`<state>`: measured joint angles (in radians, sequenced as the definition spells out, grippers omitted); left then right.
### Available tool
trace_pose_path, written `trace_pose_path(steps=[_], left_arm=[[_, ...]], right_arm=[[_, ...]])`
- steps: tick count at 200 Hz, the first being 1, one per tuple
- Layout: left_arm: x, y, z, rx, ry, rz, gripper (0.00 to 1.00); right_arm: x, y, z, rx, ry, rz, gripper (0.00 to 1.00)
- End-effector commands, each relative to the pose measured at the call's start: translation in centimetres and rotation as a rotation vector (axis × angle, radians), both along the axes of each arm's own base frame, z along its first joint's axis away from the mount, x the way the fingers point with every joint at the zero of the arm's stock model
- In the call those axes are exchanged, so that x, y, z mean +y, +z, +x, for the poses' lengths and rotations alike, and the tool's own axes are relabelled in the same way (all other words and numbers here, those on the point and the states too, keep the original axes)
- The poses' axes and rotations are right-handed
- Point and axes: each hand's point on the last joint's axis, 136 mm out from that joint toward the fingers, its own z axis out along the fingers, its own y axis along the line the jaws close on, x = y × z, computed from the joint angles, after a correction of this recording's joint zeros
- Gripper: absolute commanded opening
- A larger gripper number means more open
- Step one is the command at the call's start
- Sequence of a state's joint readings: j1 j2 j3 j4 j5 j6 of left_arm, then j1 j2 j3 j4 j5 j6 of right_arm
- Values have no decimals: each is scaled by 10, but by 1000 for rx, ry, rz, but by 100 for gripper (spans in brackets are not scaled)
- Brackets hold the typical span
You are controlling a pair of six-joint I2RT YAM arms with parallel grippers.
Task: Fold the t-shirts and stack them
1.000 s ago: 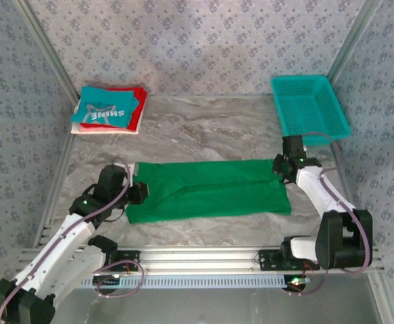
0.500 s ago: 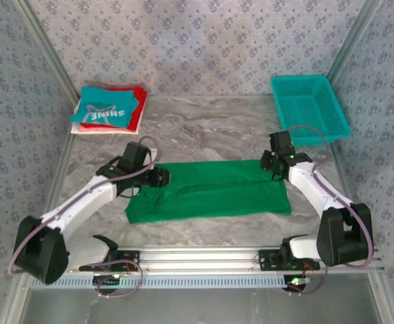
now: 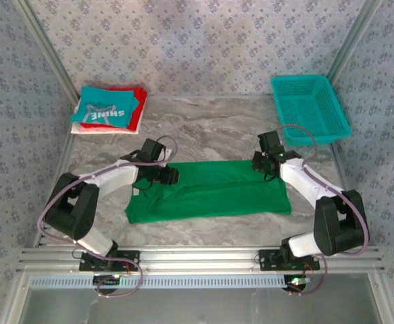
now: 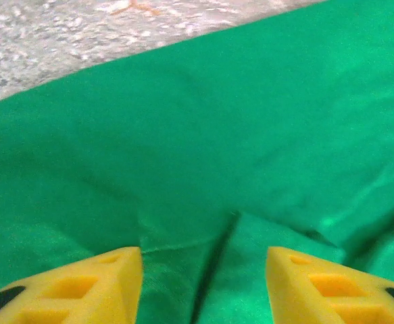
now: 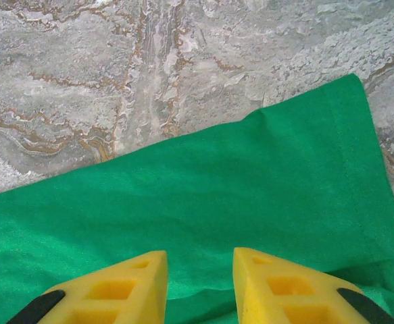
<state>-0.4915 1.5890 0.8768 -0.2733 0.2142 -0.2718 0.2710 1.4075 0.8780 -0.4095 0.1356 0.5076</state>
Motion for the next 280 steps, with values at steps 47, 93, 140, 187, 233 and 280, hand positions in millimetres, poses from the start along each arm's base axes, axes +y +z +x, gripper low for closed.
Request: trace_pose_path(steps=[47,93,140,187,233,280], left_arm=[[-8,19,5,-50,-4,-43,2],[-12,36,-21,-61,4,-68,0],[1,28,-46,-42,-4,33,1],[13,42,-31,-121,53,66,34],[-13,50,-51,-118,-101,49,34],[-24,33,-85,-114,-248,126,47]], right_arm=[[-8,2,3,-9,-9,-52,33],[-10,2,4,-11,-14,-56,33],[-9,2,5,-10,-6,-52,34],[-4,1,8,-6,6,-38,34],[-7,3,5,1,8,-54,35],[-4,-1,7,0,11,-40,35]])
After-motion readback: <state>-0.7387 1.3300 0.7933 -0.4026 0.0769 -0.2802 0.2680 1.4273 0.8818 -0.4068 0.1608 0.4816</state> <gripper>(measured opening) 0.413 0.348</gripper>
